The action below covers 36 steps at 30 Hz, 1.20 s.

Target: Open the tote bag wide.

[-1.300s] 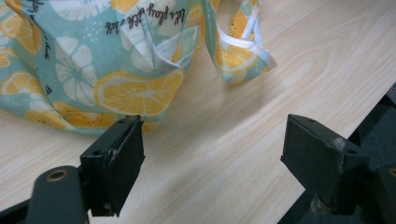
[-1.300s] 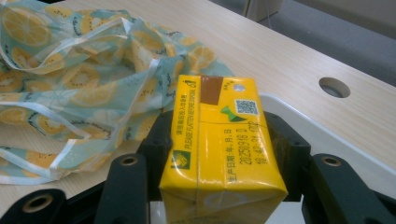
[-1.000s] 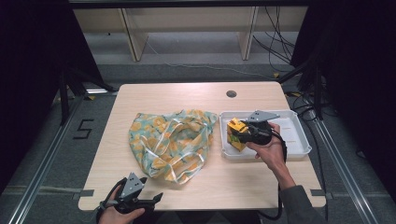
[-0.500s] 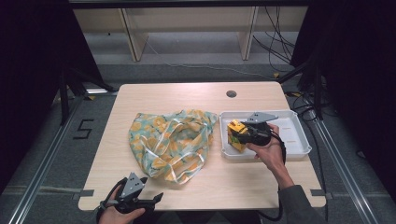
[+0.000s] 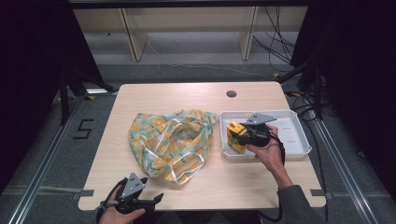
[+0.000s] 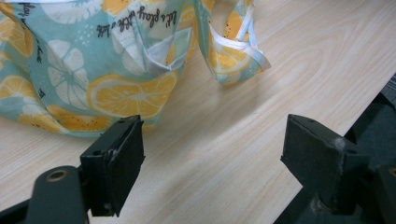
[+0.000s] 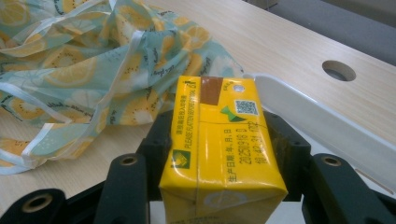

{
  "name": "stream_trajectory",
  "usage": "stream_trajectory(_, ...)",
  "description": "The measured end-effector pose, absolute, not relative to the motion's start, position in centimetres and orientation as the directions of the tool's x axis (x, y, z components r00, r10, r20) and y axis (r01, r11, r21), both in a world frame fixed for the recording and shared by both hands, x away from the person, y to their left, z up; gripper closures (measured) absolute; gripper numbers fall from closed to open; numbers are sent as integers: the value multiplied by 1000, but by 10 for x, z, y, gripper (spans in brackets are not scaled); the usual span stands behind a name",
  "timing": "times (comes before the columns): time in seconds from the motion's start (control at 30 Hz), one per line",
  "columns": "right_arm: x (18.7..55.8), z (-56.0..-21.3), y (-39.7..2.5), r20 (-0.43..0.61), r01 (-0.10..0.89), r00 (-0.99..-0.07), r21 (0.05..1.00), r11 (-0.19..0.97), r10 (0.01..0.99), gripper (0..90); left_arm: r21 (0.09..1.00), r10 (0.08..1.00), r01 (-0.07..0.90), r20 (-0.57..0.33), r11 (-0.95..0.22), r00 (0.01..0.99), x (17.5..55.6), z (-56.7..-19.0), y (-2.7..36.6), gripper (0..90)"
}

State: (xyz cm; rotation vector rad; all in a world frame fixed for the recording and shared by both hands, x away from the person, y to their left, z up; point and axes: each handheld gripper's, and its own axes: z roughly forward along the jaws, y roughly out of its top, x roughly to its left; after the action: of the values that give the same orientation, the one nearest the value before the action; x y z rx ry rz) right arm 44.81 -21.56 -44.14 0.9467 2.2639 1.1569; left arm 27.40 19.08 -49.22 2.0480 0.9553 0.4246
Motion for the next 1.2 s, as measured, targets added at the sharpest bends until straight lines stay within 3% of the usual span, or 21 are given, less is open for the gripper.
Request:
stream_trajectory(0.9, 432, -451, -221, -66, 398, -672, 808, 435, 738, 494, 788, 742, 466, -17, -403, 670, 275, -494, 189, 200)
stream_trajectory(1.2, 417, -436, -225, -13, 419, -631, 836, 355, 775, 333, 781, 747, 480, -25, -400, 664, 275, -494, 189, 201)
